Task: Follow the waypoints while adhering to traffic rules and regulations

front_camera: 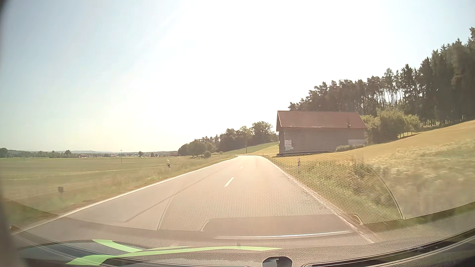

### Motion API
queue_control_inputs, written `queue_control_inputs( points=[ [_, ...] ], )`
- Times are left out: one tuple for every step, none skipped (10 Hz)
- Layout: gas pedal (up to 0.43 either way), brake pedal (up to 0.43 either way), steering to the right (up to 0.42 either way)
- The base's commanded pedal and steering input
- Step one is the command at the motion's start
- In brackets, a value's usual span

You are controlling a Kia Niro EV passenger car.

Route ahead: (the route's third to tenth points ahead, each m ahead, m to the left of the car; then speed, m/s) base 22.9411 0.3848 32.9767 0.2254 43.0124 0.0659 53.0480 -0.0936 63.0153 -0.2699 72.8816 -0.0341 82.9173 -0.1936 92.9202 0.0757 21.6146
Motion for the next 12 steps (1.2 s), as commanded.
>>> queue_control_inputs(
  points=[
    [0.22, 0.0, 0.0],
    [0.22, 0.0, 0.0],
    [0.22, 0.0, 0.0],
    [0.209, 0.0, 0.0],
    [0.209, 0.0, 0.0],
    [0.209, 0.0, 0.0],
    [0.209, 0.0, 0.0],
    [0.209, 0.0, 0.0],
    [0.197, 0.0, 0.0],
    [0.189, 0.0, 0.0],
    [0.189, 0.0, 0.0],
    [0.177, 0.0, 0.0]
  ],
)
